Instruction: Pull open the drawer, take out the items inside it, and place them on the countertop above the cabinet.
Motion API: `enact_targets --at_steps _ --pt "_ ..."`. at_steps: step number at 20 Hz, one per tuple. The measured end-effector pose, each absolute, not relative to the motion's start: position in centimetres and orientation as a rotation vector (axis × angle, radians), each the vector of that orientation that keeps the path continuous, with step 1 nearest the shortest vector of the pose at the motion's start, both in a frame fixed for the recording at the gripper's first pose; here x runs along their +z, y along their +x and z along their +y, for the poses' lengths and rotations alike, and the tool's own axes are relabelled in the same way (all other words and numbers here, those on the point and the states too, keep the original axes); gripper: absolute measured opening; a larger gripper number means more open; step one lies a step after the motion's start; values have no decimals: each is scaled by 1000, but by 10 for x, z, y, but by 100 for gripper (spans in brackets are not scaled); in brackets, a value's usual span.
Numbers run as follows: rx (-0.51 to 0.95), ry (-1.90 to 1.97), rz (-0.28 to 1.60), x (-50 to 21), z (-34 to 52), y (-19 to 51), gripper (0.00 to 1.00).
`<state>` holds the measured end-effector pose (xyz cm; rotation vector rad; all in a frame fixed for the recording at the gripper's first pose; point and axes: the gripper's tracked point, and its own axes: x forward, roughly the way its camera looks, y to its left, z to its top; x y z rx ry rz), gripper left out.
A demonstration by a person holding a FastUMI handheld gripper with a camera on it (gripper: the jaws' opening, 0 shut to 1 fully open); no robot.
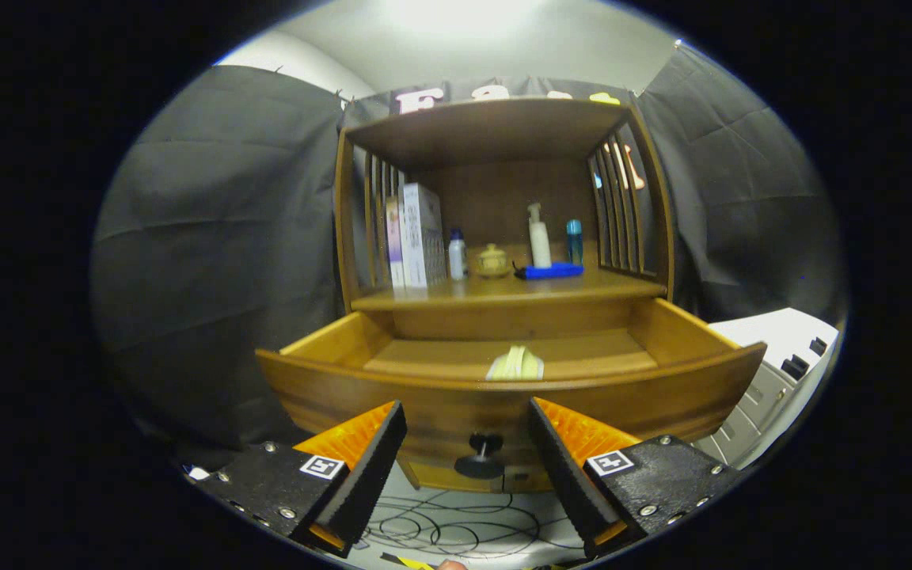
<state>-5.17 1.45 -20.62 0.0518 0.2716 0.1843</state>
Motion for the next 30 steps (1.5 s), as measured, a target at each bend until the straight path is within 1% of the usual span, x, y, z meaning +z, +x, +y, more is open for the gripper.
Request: enact_targets --at_steps 2,7,10,13,18,21,30 --pt "129 45 231 -175 -1 -36 95" --pt "29 18 279 -136 -24 17 95" --pt "-5 -3 315 -124 -35 45 95" --pt "-69 -44 364 -121 -54 68 95" --pt "-110 -27 492 -139 -61 95 95" --pt "-116 -88 567 -150 -64 109 96" --pt "-157 -190 786 -214 -67 123 96"
